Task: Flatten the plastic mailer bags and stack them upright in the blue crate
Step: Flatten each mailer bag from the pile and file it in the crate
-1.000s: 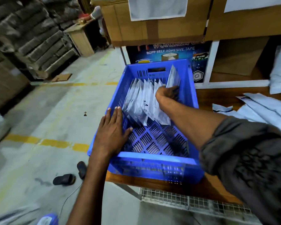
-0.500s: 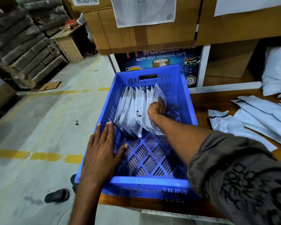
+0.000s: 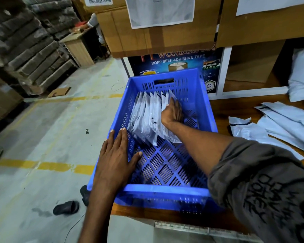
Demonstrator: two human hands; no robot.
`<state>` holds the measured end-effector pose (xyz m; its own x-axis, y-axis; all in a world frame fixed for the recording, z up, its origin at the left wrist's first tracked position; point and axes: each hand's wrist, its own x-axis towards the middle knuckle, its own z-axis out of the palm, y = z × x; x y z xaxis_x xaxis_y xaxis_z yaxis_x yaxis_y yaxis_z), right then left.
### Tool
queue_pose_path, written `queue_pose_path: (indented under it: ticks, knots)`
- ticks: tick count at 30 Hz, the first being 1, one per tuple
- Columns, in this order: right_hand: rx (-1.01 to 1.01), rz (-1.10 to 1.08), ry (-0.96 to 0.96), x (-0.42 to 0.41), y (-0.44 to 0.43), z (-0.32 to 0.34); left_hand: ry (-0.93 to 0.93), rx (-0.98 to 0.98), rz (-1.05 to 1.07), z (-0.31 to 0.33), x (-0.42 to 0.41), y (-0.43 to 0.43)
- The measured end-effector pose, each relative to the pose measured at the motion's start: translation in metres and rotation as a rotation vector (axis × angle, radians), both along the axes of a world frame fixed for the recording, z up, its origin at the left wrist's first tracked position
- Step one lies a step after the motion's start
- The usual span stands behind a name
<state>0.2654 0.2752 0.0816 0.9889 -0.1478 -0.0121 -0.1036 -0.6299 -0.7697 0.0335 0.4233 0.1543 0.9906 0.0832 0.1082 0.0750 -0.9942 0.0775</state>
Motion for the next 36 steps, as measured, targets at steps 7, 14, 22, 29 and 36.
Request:
queue_pose_path:
  ticks: [7, 14, 22, 29, 36]
  knots:
    - [-0.089, -0.008, -0.033, -0.016, -0.015, 0.069, -0.048, -0.105, 0.005, 0.004, -0.002, -0.004]
    - [-0.173, 0.232, -0.232, -0.08, -0.102, 0.123, -0.346, -0.251, 0.075, 0.021, -0.023, -0.032]
    - [0.019, 0.113, -0.517, -0.158, -0.24, 0.064, -0.419, -0.448, -0.124, 0.025, -0.041, -0.196]
    - [-0.038, 0.117, -0.385, -0.185, -0.372, 0.004, -0.501, -0.357, -0.236, -0.002, -0.046, -0.327]
    - [-0.168, 0.076, -0.31, -0.158, -0.474, 0.001, -0.24, -0.349, -0.176, -0.088, -0.035, -0.416]
